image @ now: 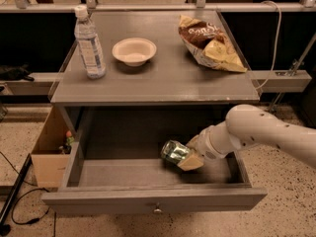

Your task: Place green can into top drawer

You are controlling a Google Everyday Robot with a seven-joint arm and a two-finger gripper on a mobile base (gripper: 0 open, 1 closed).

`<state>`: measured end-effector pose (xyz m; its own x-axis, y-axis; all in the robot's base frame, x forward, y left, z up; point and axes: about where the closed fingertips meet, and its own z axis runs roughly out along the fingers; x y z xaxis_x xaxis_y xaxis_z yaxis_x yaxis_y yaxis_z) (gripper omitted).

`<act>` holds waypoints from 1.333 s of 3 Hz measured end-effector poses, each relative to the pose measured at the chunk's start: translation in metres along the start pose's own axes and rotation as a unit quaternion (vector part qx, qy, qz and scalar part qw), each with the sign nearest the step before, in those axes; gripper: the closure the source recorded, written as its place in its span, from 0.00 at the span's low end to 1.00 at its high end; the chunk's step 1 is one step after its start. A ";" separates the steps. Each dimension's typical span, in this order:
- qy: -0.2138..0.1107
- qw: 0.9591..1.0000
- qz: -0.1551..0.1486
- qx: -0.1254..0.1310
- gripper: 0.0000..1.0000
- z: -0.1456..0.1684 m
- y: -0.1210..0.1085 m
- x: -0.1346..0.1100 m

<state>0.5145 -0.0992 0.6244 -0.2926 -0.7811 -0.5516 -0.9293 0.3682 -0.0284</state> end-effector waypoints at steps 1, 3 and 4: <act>0.000 1.000 0.000 0.000 0.31 0.000 0.000 0.000; 0.000 1.000 0.000 0.000 0.00 0.000 0.000 0.000; 0.000 1.000 0.000 0.000 0.00 0.000 0.000 0.000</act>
Offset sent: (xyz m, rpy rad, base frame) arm 0.0000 0.0000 0.0000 0.0000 0.0000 0.0000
